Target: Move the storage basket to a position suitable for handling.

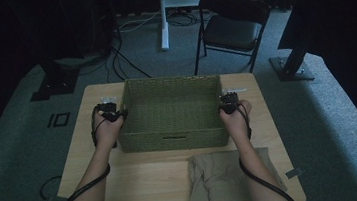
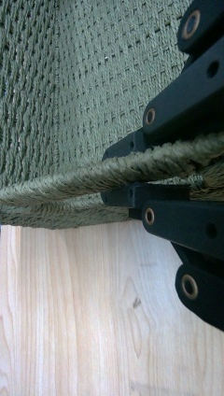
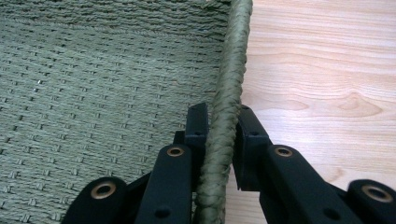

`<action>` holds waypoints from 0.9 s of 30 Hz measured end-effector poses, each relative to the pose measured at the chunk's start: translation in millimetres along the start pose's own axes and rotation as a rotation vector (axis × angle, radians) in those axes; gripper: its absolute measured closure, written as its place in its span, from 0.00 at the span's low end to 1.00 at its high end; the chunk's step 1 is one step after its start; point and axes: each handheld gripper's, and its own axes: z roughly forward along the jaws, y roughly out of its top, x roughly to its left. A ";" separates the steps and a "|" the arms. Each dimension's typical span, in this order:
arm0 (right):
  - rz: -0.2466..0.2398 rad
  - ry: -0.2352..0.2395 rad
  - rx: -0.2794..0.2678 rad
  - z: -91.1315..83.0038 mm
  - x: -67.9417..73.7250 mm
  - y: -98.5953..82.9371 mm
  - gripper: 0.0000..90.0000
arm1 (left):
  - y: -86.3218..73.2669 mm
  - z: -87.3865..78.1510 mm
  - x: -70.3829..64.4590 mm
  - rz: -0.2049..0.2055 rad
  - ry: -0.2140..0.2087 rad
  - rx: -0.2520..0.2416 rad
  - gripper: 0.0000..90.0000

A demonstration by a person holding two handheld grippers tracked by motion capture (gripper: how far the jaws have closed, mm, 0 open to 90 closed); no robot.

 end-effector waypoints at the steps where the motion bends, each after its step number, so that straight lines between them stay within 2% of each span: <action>1: -0.006 -0.001 0.001 -0.1 -2.2 0.1 0.87 | 0.4 1.3 -3.2 0.002 -0.001 0.001 0.91; 27: 0.012 -0.018 0.016 -6.8 -63.4 -3.2 0.87 | 6.9 22.7 -58.8 0.022 -0.024 0.007 0.90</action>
